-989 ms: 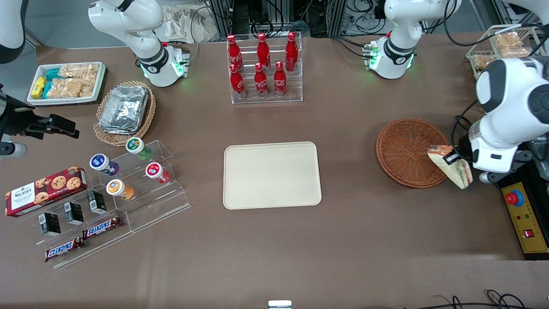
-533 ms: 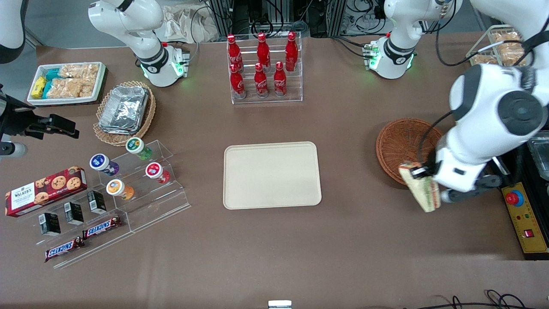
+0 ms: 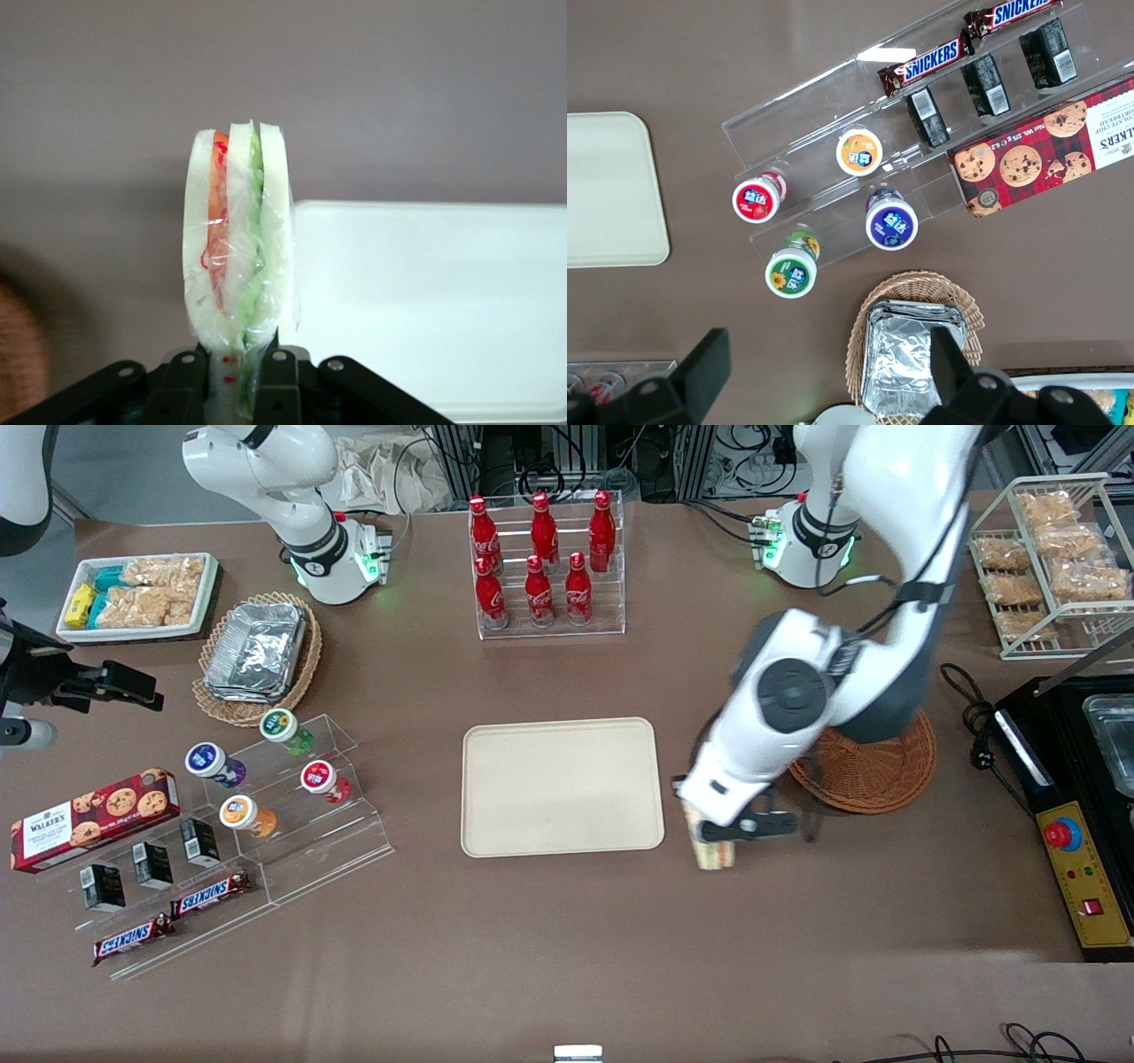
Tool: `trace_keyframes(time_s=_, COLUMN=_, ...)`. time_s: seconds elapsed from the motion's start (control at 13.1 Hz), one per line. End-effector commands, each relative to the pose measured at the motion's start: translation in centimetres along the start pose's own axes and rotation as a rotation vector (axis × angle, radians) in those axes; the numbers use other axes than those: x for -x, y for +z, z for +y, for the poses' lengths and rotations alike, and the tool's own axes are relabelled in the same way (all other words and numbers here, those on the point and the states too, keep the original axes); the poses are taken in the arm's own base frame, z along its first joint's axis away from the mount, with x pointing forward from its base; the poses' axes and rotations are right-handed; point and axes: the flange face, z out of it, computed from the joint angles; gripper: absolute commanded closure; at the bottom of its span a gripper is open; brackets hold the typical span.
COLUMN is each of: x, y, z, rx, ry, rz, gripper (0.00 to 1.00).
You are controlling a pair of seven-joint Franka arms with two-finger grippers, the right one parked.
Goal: Place sandwich from basket to tray
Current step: 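Carry the sandwich over the cream tray and lower it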
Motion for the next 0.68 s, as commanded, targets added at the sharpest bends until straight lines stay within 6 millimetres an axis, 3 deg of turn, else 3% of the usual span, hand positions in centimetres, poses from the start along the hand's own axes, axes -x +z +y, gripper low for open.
trace_keyframes(time_s=0.0, x=1.0, y=2.5, z=3.6, rx=-0.015, ry=0.064, rz=0.014, gripper=1.00)
trace_keyframes(time_s=0.3, x=4.2, y=9.2, z=4.5, rx=-0.145, ry=0.177, rz=-0.035, gripper=1.00)
trace_keyframes(time_s=0.61, x=5.5, y=11.9, z=5.7, rx=-0.157, ry=0.203, rz=-0.062, gripper=1.00)
